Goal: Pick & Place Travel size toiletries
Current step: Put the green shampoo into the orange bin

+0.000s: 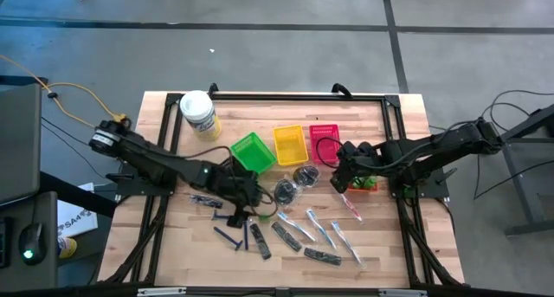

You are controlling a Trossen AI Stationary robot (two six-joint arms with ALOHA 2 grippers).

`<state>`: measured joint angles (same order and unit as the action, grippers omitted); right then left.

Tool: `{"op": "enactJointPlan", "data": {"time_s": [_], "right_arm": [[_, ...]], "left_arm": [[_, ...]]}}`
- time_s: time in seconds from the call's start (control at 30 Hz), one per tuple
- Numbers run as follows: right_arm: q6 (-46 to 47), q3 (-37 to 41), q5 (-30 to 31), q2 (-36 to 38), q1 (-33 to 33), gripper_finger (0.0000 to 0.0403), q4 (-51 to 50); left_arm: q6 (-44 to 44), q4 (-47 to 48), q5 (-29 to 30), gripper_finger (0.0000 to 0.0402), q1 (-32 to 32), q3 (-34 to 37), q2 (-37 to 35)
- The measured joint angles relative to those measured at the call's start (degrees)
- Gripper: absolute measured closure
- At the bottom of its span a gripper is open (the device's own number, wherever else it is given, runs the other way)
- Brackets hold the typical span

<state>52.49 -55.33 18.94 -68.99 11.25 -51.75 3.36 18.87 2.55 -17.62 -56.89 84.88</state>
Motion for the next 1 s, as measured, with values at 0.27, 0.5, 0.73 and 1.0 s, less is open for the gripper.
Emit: {"op": "enactJointPlan", "data": {"time_s": [0.27, 0.5, 0.73, 1.0], "right_arm": [[-1.09, 0.01, -0.05, 0.00, 0.00, 0.0164, 0.19], [-1.82, 0.02, -0.71, 0.00, 0.01, 0.0164, 0.70], [-1.86, 0.02, -0.74, 0.00, 0.00, 0.0164, 1.10], [-2.98, 0.02, -0.43, 0.00, 0.00, 0.0164, 1.85]], "left_arm": [[4.42, -2.73, 1.85, 0.0126, -1.32, 0.01, 5.01], [4.79, -8.49, -0.48, 0.0126, -1.69, -0.11, 6.17], [7.46, -8.61, -0.63, 0.0126, -1.64, 0.02, 7.34], [9.08, -8.91, -0.65, 0.0126, -1.66, -0.06, 7.44]]}}
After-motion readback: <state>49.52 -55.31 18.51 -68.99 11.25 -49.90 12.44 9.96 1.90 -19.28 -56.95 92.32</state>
